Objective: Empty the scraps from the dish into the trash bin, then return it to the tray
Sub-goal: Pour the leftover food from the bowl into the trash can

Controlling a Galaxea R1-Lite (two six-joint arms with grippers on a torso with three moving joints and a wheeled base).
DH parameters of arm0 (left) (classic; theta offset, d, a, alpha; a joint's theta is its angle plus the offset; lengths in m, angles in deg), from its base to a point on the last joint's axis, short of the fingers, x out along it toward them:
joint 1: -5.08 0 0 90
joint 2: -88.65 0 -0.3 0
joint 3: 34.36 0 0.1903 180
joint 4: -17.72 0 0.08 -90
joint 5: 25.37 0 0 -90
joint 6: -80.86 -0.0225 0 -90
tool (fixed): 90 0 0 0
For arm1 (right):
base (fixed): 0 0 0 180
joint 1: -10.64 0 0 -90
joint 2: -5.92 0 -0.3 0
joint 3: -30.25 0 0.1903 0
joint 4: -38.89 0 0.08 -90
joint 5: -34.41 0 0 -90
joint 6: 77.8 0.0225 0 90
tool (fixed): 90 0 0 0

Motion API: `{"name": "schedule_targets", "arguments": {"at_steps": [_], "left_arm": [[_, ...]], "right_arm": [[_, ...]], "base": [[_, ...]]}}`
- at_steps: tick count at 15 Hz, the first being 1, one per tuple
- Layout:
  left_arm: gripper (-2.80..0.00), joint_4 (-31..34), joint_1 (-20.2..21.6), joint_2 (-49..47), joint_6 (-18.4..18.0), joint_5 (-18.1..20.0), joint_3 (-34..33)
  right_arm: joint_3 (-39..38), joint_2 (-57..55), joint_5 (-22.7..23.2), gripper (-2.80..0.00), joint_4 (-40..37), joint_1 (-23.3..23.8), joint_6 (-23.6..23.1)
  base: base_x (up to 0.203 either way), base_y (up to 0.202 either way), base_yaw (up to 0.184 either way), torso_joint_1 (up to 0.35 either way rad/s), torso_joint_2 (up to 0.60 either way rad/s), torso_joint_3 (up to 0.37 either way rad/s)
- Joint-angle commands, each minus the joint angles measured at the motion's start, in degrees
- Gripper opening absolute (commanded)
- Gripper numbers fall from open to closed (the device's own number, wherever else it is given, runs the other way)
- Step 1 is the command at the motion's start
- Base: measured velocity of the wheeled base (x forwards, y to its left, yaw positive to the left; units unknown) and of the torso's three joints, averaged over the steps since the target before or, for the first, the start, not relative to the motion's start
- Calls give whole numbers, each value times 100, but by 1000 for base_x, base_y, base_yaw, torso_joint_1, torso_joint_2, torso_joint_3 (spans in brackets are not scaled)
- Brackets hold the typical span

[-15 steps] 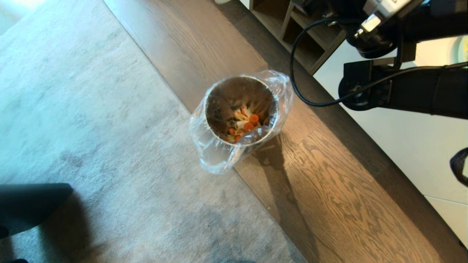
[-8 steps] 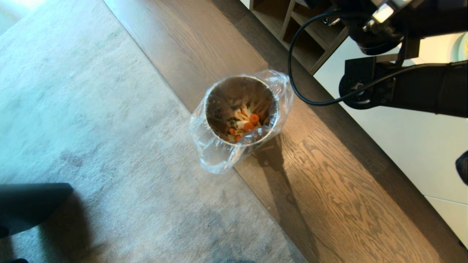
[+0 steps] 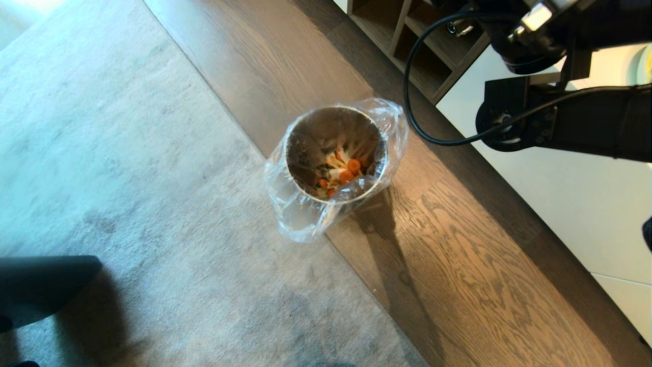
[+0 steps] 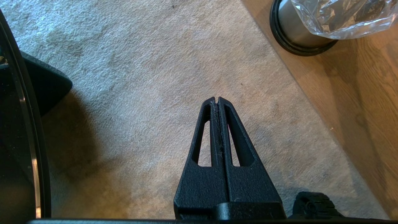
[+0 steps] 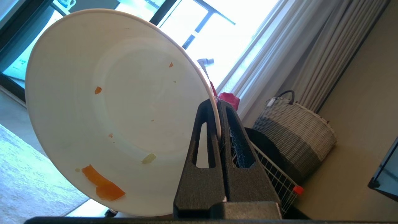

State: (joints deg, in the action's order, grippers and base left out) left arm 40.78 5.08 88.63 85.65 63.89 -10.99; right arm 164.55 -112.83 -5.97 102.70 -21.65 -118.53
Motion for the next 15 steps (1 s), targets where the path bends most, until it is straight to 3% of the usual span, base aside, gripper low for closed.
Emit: {"name": "schedule_targets", "arguments": {"at_steps": [1,4,8,10,15], "left_arm": [[-280,-4,0,2,4,-5,0],[-280,-4,0,2,4,-5,0],[-280,-4,0,2,4,-5,0],[-280,-4,0,2,4,-5,0],[-280,-4,0,2,4,-5,0]], "right_arm": [[46,-12,29,-280,130,-90,13],[-2,28,0,-280,143,-326,-7],[36,-97,-456,-280,46,-123,-33],[-47,-39,-382,-280,199,54,-15],[-240,169,-282,-280,263,-72,1]], "base": [[0,0,0,0,0,0],[0,0,0,0,0,0],[0,0,0,0,0,0],[0,0,0,0,0,0],[0,0,0,0,0,0]]}}
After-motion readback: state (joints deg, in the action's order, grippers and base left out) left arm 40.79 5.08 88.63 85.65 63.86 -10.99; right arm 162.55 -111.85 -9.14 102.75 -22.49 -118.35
